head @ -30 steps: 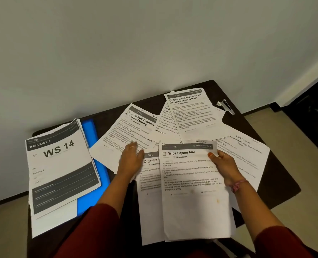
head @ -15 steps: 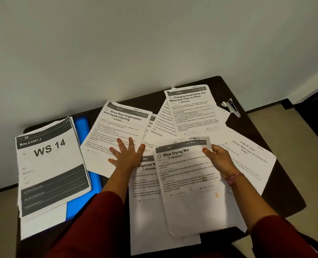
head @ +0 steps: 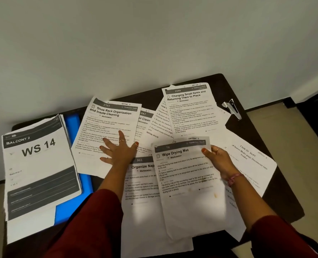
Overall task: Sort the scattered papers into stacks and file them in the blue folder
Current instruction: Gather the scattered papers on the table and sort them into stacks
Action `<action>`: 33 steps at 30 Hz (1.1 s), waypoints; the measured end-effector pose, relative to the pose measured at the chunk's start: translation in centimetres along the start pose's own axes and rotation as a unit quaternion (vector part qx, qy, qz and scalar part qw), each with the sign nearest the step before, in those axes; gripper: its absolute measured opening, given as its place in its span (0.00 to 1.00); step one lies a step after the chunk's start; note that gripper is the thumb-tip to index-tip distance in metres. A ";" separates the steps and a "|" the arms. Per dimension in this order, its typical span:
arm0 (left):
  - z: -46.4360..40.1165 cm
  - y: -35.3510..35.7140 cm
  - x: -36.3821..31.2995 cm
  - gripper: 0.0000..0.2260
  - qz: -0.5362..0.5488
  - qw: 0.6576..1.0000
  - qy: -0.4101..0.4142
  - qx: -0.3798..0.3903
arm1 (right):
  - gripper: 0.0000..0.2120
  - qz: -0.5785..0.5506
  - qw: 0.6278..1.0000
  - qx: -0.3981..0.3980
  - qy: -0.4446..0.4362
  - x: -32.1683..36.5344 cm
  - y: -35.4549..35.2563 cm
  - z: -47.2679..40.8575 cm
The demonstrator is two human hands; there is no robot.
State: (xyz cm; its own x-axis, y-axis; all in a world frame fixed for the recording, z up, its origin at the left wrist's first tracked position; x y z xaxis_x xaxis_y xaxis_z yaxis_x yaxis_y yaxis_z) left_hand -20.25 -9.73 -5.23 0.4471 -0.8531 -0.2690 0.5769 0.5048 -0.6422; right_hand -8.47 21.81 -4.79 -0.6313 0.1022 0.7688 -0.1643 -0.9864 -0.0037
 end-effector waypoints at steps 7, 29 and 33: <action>-1.3 0.1 -1.0 0.34 0.056 0.997 -0.036 -0.037 | 0.06 -0.035 0.999 0.011 0.008 0.1 -0.1 -0.2; -0.2 -0.2 -3.3 0.38 0.038 0.994 -0.003 -0.100 | 0.09 -0.056 0.998 0.016 0.009 -0.2 0.1 -0.1; -1.5 -2.6 -5.6 0.31 -0.005 0.988 0.088 -0.129 | 0.08 -0.051 0.999 0.015 0.009 0.1 0.2 0.0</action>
State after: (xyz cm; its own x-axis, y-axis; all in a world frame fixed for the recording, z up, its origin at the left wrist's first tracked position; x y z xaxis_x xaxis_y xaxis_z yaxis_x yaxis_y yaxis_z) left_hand -25.29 -6.47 -3.11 0.3031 -0.8791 -0.3678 0.3779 0.4652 -0.8005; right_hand -8.56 21.67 -4.78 -0.6264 0.2042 0.7523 -0.2055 -0.9742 0.0933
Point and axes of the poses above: each hand's wrist, its own z-axis away from the middle knuckle, its own y-axis out of the palm, x = y × z, the point moved 4 cm from there along -z, towards the middle knuckle, and after that the axes turned 12 degrees about x, right-handed, at the moved point
